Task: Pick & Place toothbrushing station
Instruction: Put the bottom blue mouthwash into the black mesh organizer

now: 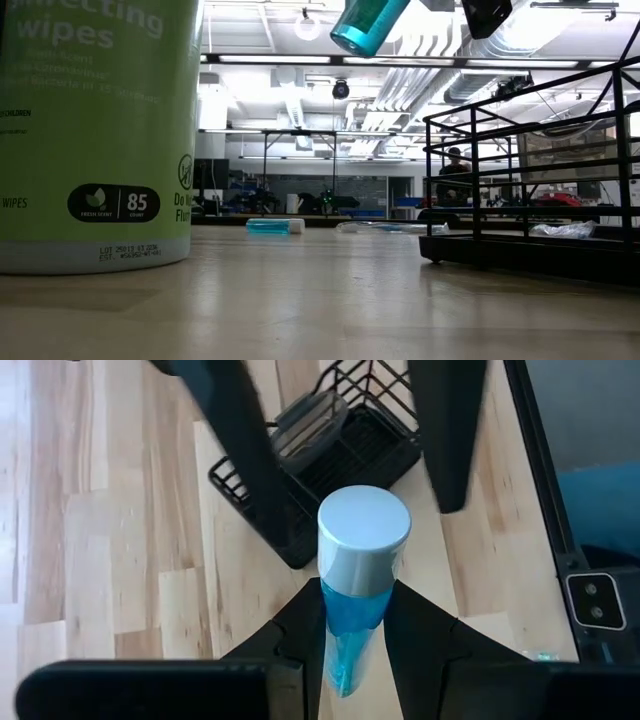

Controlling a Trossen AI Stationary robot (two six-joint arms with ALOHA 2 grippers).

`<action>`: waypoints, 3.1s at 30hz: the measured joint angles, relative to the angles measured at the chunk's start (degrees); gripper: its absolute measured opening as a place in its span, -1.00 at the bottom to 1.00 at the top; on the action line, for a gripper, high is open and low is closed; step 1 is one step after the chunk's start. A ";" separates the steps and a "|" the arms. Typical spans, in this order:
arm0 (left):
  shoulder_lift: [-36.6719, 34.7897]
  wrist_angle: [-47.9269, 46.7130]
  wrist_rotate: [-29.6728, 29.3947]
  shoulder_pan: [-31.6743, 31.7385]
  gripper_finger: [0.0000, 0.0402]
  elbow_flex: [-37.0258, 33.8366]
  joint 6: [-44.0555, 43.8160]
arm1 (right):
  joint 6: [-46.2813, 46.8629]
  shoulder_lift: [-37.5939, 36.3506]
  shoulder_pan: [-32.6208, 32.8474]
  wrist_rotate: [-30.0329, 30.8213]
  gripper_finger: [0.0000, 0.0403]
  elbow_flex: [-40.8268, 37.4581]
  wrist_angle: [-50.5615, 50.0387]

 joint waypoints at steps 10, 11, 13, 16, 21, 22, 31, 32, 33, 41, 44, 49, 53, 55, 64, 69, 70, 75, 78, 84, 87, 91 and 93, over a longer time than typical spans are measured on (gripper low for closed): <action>-0.02 -0.04 2.19 0.53 -0.61 0.00 0.02 | 1.15 0.02 -1.67 -1.31 0.00 0.00 -0.71; 0.00 -0.04 2.16 0.53 -0.61 0.00 0.02 | 1.35 0.02 -2.09 -2.39 0.00 0.00 -0.72; -0.02 0.00 2.16 0.53 -0.61 0.00 0.01 | 1.47 0.02 -2.84 -4.32 0.00 0.00 -0.74; -0.02 0.11 2.16 0.53 -0.61 0.00 0.02 | 1.49 0.02 -3.66 -5.76 0.00 0.00 -0.72; -0.02 0.11 2.14 0.53 -0.61 0.00 0.02 | 1.49 0.02 -4.00 -6.16 0.00 0.00 -0.72; -0.02 0.11 2.14 0.53 -0.61 0.00 0.02 | 1.49 0.02 -4.00 -6.20 0.00 0.00 -0.71; -0.02 0.11 2.12 0.53 -0.61 0.02 0.04 | 1.46 0.02 -4.00 -7.56 -0.10 0.00 -0.44; -0.02 0.11 2.11 0.53 -0.61 0.02 0.04 | 1.46 0.02 -4.00 -7.58 -0.13 0.00 -0.44; -0.02 0.11 2.10 0.53 -0.61 0.02 0.04 | 1.49 0.02 -4.00 -7.73 -0.16 0.00 -0.44; -0.04 1.04 2.06 0.53 -0.61 0.02 0.00 | 1.20 0.02 -4.00 -8.52 -0.41 0.00 -0.39; -0.04 1.33 2.12 0.53 -0.61 0.02 -0.07 | 0.81 0.02 -3.98 -8.53 -0.44 0.00 -0.26; -0.09 1.40 2.09 0.53 -0.61 0.02 -0.04 | 0.82 0.02 -3.98 -8.41 -0.41 -0.02 0.19; -0.11 1.42 2.00 0.53 -0.61 0.02 -0.12 | 0.81 0.02 -4.26 -8.50 -0.42 -0.02 0.26; -0.11 1.40 2.05 0.53 -0.61 0.02 -0.27 | 0.77 0.04 -4.36 -8.60 -0.45 -0.02 0.28; -0.11 1.40 2.16 0.53 -0.61 0.02 -0.44 | 0.59 0.03 -4.39 -8.57 -0.52 -0.02 0.32; -0.11 1.44 2.49 0.53 -0.60 0.02 -0.40 | 0.61 0.04 -4.39 -8.56 -0.52 -0.02 0.37; -0.11 1.44 2.49 0.53 -0.59 0.02 -0.27 | 0.63 0.04 -4.39 -8.57 -0.52 -0.02 0.38; -0.11 1.57 2.49 0.53 -0.49 0.02 1.15 | 0.85 0.04 -4.42 -8.52 -0.53 -0.02 0.47; -0.11 1.61 2.49 0.53 -0.39 0.02 3.07 | 1.09 0.04 -4.42 -8.60 -0.53 -0.02 0.55; -0.11 1.64 2.60 0.47 -0.20 0.02 3.76 | 1.06 0.03 -4.44 -8.69 -0.54 -0.02 0.55; -0.11 1.64 2.60 0.47 -0.12 0.02 3.68 | 1.05 0.04 -4.44 -8.70 -0.54 -0.02 0.52; -0.11 1.44 2.61 0.47 -0.07 0.02 3.62 | 1.01 0.04 -4.27 -8.52 -0.54 -0.02 0.50; -0.09 1.41 2.62 0.47 -0.06 0.03 3.40 | 0.94 0.04 -3.98 -8.41 -0.54 -0.02 0.50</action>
